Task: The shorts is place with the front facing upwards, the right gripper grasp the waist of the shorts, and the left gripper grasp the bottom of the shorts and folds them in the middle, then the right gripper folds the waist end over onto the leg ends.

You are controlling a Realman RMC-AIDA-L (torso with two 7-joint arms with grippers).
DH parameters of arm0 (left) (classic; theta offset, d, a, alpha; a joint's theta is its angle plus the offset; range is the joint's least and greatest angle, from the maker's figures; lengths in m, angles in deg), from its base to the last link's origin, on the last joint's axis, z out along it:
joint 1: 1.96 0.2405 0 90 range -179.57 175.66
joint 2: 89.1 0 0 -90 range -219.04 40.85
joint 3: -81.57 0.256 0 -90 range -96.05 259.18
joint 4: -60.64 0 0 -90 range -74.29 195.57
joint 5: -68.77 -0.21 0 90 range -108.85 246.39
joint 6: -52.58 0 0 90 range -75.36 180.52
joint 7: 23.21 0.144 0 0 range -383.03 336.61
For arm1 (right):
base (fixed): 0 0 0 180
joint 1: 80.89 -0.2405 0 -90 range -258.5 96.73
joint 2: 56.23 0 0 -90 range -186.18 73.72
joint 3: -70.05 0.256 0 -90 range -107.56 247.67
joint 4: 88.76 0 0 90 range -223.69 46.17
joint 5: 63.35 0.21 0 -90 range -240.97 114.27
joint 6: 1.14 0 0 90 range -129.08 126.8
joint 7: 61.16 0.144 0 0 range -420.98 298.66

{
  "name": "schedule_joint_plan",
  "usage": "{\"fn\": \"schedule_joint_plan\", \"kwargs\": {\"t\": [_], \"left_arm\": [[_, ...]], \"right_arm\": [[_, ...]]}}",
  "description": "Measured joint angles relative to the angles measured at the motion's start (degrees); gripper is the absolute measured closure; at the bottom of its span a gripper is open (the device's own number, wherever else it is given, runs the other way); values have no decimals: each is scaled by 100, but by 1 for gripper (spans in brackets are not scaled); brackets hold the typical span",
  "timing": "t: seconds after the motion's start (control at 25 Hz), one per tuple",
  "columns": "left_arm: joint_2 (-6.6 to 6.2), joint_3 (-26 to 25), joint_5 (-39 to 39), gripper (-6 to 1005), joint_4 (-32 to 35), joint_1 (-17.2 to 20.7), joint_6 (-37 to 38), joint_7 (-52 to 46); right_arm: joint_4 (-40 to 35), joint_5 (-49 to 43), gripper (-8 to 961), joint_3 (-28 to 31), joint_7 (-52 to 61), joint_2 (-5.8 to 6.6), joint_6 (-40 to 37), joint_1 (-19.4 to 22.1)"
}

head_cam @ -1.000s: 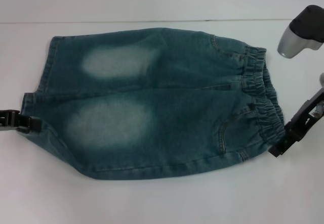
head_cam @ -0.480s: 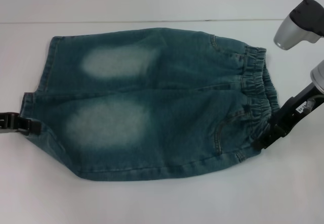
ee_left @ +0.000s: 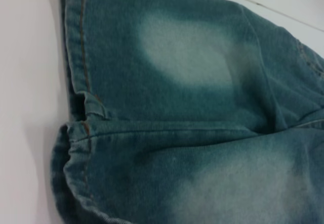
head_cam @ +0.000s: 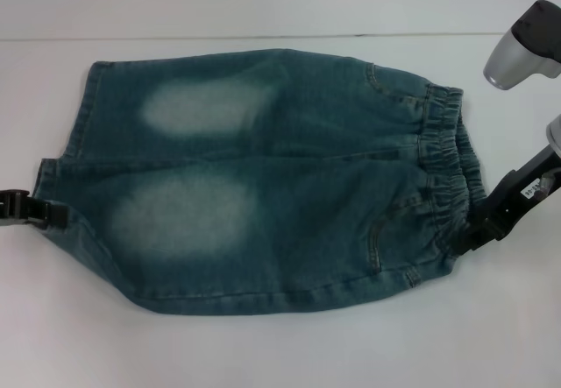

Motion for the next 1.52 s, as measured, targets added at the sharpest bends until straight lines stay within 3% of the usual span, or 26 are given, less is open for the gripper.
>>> {"fn": "schedule_joint_plan", "kwargs": {"t": [0.28,0.4,0.68,0.92,1.04,1.36,1.52], "left_arm": [[-20,-17,36,967,0,0,24,-1],[-31,-42,36,966,-1,-7,27,-8],[-73,-240,91,963,-1,-33,24,0],[-86,-264,345,960,-1,-4,-191,56],[-86,-295,389,958,-1,-12,-410,60],[-42,-281,763,954,-91,-36,-1455,108],[25,-260,991,952,-234,-122,-1969,329]], "right_arm": [[-3,30,660,41,-27,36,3,48],[-9,34,888,164,-64,60,3,78],[-13,441,918,1121,-392,173,-142,263],[199,1920,917,1792,-799,370,-65,802],[475,2615,917,1976,-1050,409,236,1041],[1567,3897,918,2240,-2215,303,1849,1413],[1839,4141,918,2250,-2685,115,2713,1402]]}}
